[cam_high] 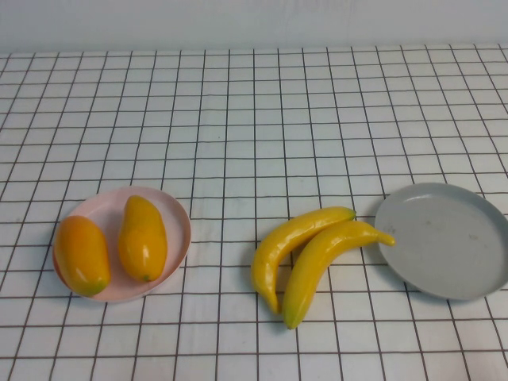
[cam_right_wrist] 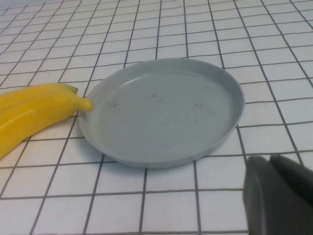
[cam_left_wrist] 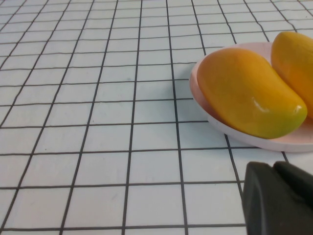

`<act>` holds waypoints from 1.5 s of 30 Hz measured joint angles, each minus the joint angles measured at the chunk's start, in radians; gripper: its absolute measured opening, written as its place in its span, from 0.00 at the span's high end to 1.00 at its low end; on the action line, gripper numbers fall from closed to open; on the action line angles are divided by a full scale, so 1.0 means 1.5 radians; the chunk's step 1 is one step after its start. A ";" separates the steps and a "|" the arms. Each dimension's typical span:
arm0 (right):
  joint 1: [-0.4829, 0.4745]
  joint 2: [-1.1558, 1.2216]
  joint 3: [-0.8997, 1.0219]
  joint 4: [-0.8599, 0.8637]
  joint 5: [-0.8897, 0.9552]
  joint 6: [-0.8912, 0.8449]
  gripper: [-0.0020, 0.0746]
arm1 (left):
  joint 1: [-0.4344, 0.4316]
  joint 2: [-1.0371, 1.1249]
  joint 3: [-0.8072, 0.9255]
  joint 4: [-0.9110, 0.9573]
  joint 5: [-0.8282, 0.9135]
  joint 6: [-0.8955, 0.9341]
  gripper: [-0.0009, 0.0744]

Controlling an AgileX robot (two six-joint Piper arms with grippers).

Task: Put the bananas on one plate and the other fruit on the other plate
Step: Put another type of fruit in the right plate

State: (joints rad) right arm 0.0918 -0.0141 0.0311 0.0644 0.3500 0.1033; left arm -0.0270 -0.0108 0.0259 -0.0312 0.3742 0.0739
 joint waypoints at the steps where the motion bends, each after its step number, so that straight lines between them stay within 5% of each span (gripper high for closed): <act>1: 0.000 0.000 0.000 0.000 0.000 0.000 1.00 | 0.000 0.000 0.000 0.000 0.000 0.000 0.99; 22: 0.000 0.000 -0.006 0.018 -0.008 0.000 0.99 | 0.001 0.000 0.000 0.000 0.000 0.000 0.99; 33: 0.000 0.071 -0.416 0.004 0.224 0.000 0.99 | 0.001 0.000 0.000 0.000 0.000 0.000 0.99; 45: 0.000 0.343 -0.467 0.036 0.312 -0.099 0.99 | 0.001 0.000 0.000 0.000 0.000 0.000 0.99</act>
State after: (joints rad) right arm 0.0918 0.5006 -0.6690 0.1191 0.8175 -0.0453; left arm -0.0256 -0.0108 0.0259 -0.0312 0.3742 0.0739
